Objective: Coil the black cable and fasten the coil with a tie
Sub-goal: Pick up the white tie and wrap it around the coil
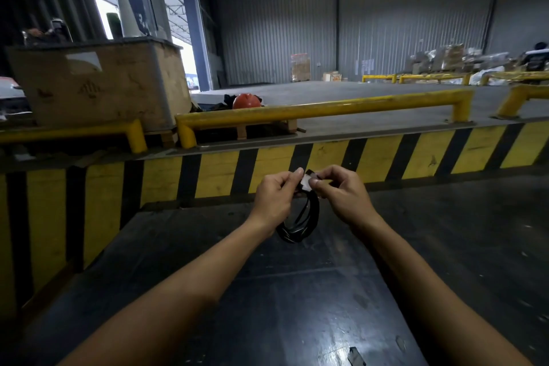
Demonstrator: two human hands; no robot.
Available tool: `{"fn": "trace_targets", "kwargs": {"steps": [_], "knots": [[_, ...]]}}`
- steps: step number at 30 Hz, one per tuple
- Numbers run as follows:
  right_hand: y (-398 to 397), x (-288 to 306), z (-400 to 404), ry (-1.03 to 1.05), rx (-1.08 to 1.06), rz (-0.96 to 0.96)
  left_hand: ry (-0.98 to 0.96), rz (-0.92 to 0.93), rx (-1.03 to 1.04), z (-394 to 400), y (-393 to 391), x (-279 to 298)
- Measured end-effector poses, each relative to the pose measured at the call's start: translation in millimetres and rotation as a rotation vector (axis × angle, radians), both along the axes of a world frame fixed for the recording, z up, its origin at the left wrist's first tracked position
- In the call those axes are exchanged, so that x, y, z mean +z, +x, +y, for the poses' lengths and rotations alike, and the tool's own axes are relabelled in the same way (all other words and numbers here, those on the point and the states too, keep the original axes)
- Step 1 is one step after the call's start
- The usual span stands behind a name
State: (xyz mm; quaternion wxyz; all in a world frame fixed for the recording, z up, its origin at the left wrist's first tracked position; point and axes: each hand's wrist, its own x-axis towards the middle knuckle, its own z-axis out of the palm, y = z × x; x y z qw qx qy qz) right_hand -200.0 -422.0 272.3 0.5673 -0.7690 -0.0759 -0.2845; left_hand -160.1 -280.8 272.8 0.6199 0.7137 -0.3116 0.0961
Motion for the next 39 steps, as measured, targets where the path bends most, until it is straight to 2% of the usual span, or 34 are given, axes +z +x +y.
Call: {"fn": "trace_targets", "kwargs": {"steps": [4,9,12,14,19,21,24,26,28,33,39], "knots": [[-3.4,-4.9,1.8,0.048,0.028,-0.007,0.076,-0.031,-0.017,2.6,1.6,-3.3],[-3.2,-15.3,6.8,0.100,-0.056,-0.024,0.123,0.022,-0.016,1.6,2.3,-7.4],[-4.7,-25.1,4.7,0.205,-0.003,0.110,0.212,0.046,0.000,3.7,4.2,-14.3],[-7.3,-31.8,0.3,0.201,0.056,0.198,0.257,0.059,0.018,6.3,5.3,-20.2],[-12.6,-41.6,-0.9,0.180,0.096,0.178,0.263,0.260,-0.093,4.4,5.2,-27.6],[-14.8,-48.8,-1.0,0.268,0.073,0.154,0.212,0.322,-0.150,5.4,5.8,-32.9],[-19.7,-63.9,-6.4,0.552,0.022,0.182,0.119,0.386,-0.224,12.3,2.3,-51.5],[-23.4,-76.0,-11.4,0.716,0.015,0.219,0.094,0.497,-0.243,16.8,-0.7,-73.7],[-26.6,-93.1,-16.4,0.778,-0.003,0.256,0.055,0.608,-0.236,15.8,-4.6,-99.5],[-34.9,-153.5,-30.6,0.786,-0.093,0.391,-0.104,0.844,-0.121,5.2,-19.4,-145.7],[-48.3,-257.3,-50.5,0.545,-0.246,0.697,0.051,0.968,0.038,5.3,-42.2,-197.8]]}}
